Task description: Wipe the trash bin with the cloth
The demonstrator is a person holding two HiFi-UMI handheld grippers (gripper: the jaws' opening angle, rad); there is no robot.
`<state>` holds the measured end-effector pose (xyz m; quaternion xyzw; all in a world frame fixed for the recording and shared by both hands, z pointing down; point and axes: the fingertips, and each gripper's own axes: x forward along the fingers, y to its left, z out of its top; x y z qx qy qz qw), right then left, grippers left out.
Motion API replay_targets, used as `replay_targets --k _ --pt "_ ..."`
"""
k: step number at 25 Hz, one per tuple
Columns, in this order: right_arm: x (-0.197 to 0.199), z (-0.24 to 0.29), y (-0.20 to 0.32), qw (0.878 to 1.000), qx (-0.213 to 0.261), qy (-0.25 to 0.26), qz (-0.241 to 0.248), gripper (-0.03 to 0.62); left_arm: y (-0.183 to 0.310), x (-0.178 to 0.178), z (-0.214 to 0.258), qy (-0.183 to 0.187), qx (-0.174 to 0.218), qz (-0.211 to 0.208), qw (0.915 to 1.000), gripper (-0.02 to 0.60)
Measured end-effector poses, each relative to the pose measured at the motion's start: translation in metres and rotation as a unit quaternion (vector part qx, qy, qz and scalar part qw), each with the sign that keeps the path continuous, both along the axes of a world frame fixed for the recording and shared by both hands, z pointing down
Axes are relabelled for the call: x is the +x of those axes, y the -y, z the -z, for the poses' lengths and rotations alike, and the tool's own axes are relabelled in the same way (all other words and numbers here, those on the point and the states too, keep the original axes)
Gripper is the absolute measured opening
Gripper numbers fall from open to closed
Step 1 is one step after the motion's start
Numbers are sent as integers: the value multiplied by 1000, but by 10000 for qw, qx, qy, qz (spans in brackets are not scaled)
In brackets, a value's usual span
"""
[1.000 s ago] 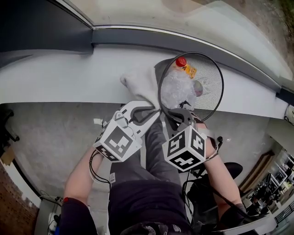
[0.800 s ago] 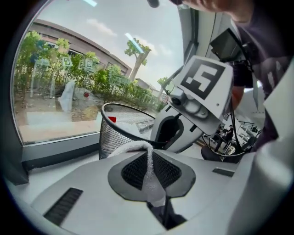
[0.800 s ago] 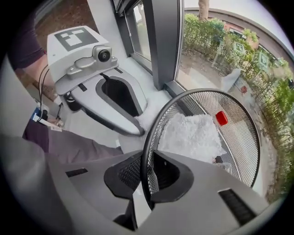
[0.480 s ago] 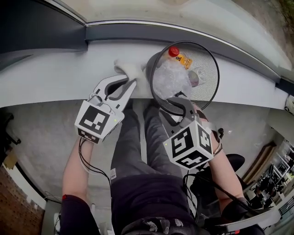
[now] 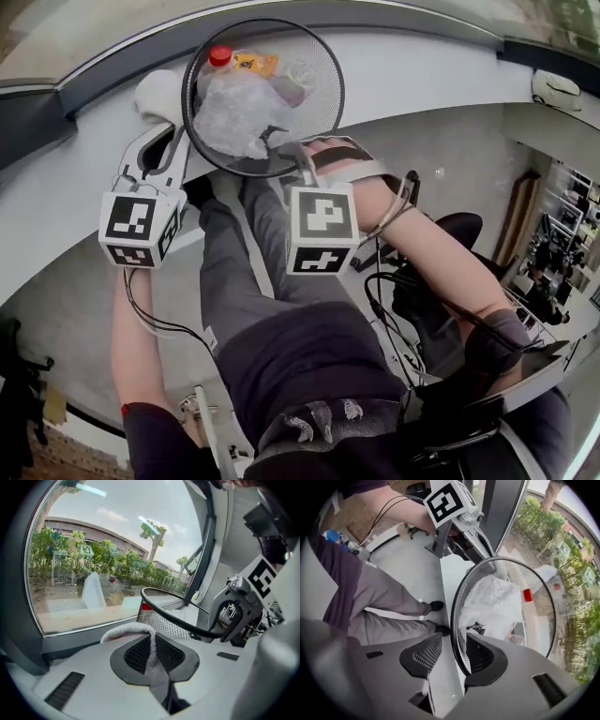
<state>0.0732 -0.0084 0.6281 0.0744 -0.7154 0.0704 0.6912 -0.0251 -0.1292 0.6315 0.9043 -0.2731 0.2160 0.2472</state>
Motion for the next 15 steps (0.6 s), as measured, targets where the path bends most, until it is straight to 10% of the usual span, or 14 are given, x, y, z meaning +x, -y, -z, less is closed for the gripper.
replay_targets --k 3,15 --pt "-12 1 3 9998 -146 130 -63 38 -20 5 3 -11 -170 -69 9998 25" --pt "-58 4 10 9958 -394 604 -571 38 -125 60 5 -634 -958 -926 9891 26"
